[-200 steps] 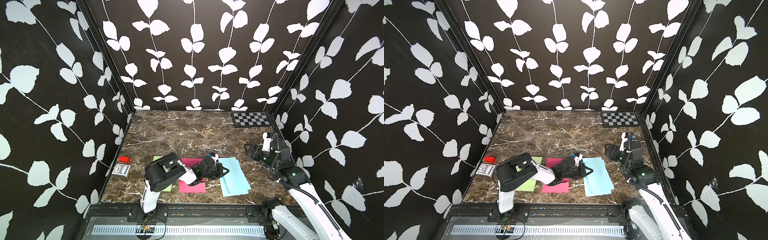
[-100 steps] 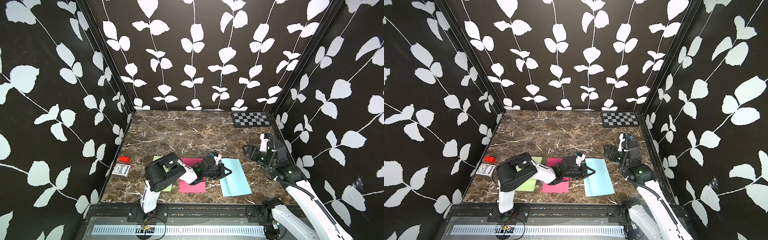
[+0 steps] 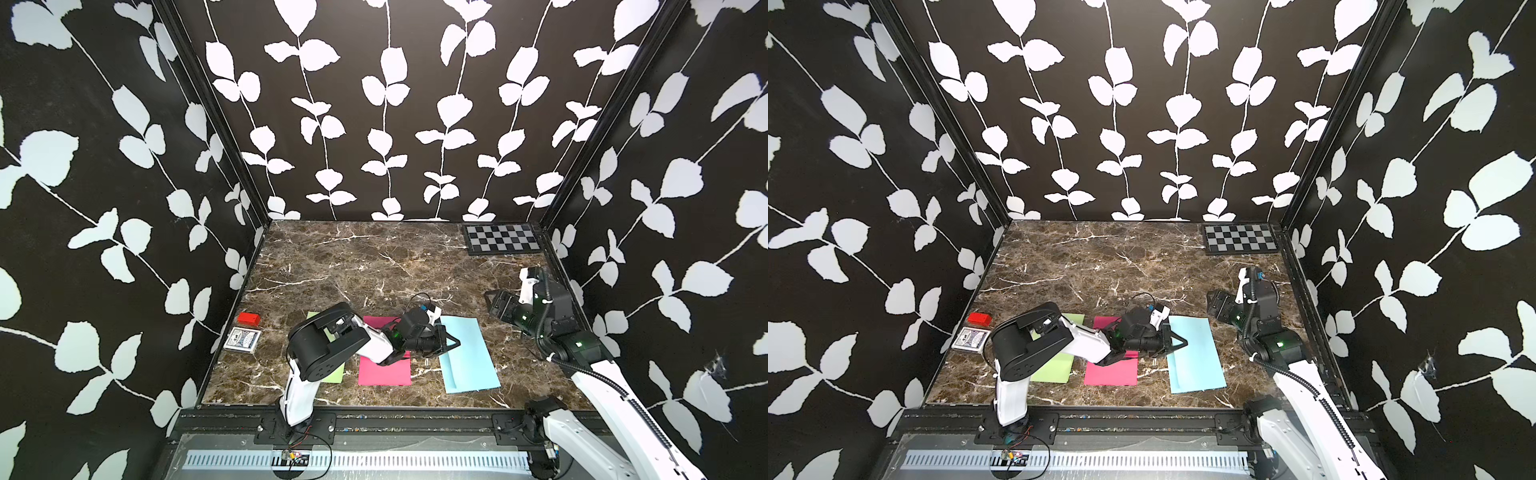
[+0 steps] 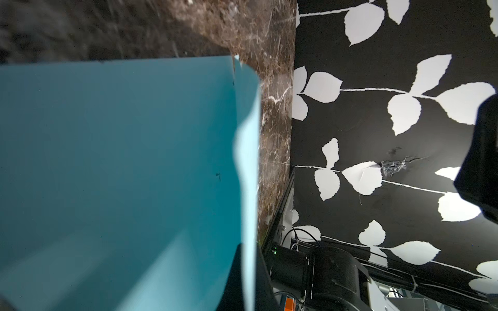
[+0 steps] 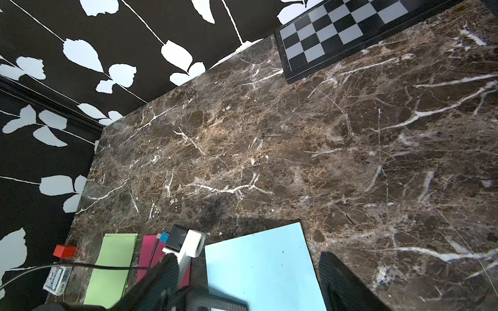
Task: Sort the scattered colored papers by color
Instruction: Place the colored paper.
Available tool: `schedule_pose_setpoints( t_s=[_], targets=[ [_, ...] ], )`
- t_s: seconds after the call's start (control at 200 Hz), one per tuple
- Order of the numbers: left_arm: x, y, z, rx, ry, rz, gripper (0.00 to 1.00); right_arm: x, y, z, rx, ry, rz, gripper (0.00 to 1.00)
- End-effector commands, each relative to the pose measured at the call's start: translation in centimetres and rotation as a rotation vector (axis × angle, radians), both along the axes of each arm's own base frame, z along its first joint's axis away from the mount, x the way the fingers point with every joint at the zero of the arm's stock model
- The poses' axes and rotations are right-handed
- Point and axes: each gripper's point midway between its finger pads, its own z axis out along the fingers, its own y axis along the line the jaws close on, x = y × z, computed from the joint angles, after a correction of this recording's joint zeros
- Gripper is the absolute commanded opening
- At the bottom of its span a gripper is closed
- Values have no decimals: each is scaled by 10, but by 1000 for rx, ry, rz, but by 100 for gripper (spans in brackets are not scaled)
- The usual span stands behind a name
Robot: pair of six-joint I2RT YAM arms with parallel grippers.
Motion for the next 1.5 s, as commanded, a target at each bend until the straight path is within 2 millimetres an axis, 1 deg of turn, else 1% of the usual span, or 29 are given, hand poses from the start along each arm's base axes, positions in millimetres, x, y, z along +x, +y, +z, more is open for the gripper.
schedule_pose_setpoints(
  t_s=[0.0, 0.175, 0.42, 0.85, 0.99, 1.09, 1.165, 1.22, 1.496],
  targets=[
    [-2, 4, 14, -18, -25, -28, 0, 3, -1, -3, 8, -10, -9, 81],
    [-4, 6, 8, -3, -14, -41, 0, 3, -1, -4, 6, -9, -9, 82],
    [-7, 5, 6, 4, -11, -67, 0, 4, 0, -5, 8, -4, -9, 82],
    [-3, 6, -1, 0, 4, -47, 0, 3, -1, -7, 4, -1, -8, 82],
    [-1, 8, -3, 1, 4, -37, 4, 4, 0, -8, 9, 1, -5, 82],
    [0, 10, -4, 3, 5, -32, 12, 4, 0, -8, 9, 3, -5, 82],
    [0, 10, -5, 6, 7, -32, 16, 4, 0, -8, 9, 1, -5, 82],
    [0, 11, -5, 7, 8, -31, 21, 4, 0, -7, 10, 0, -6, 82],
    [3, 15, -7, 33, 6, -22, 27, 4, 1, -8, 10, 2, -4, 82]
  ],
)
